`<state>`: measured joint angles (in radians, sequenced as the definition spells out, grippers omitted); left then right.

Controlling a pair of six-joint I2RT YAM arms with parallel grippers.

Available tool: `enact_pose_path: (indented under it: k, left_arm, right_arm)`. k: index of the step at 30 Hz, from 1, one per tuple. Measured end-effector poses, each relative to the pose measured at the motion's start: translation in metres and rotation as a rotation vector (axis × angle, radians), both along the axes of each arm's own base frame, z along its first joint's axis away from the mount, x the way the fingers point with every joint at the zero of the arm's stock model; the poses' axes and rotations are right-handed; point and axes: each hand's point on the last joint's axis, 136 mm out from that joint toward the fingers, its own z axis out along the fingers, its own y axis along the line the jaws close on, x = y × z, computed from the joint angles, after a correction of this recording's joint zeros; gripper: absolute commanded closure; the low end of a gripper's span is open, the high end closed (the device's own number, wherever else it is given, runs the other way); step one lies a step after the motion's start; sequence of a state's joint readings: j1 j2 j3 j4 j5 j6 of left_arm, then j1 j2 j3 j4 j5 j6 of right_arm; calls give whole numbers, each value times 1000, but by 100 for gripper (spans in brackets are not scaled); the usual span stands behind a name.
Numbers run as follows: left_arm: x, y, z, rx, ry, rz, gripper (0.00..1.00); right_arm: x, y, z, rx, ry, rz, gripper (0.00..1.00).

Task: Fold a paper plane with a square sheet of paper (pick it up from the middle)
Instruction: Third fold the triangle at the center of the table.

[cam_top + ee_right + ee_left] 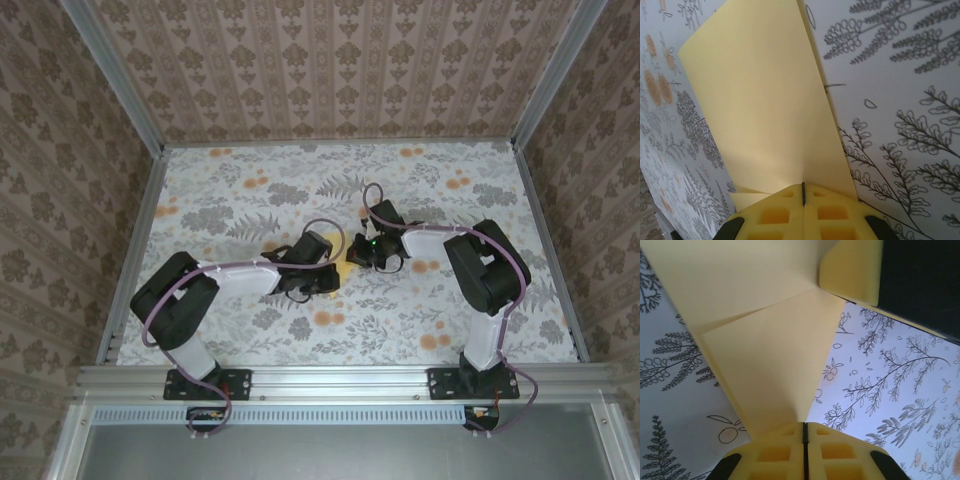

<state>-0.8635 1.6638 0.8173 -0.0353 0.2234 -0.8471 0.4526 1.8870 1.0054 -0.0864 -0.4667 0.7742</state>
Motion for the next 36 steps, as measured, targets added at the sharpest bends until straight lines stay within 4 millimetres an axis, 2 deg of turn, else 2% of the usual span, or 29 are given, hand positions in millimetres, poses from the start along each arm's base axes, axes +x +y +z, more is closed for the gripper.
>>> enact_pose_path:
  k: [7,13,22,36]
  left_arm:
    - [-2,5,-11,15,17,21,93]
    - [-1,4,-13,12,18,31,94]
    - [0,4,-13,7,19,40,95]
    - [-2,-3,-12,-52,6,20,93]
  right_arm:
    - [-5,-2,2,11,3,-12,98]
    - [-13,4,15,59,-33,16,97]
    - [-47,23,4,77,-5,95,98]
    - [-47,23,-2,77,5,91,99]
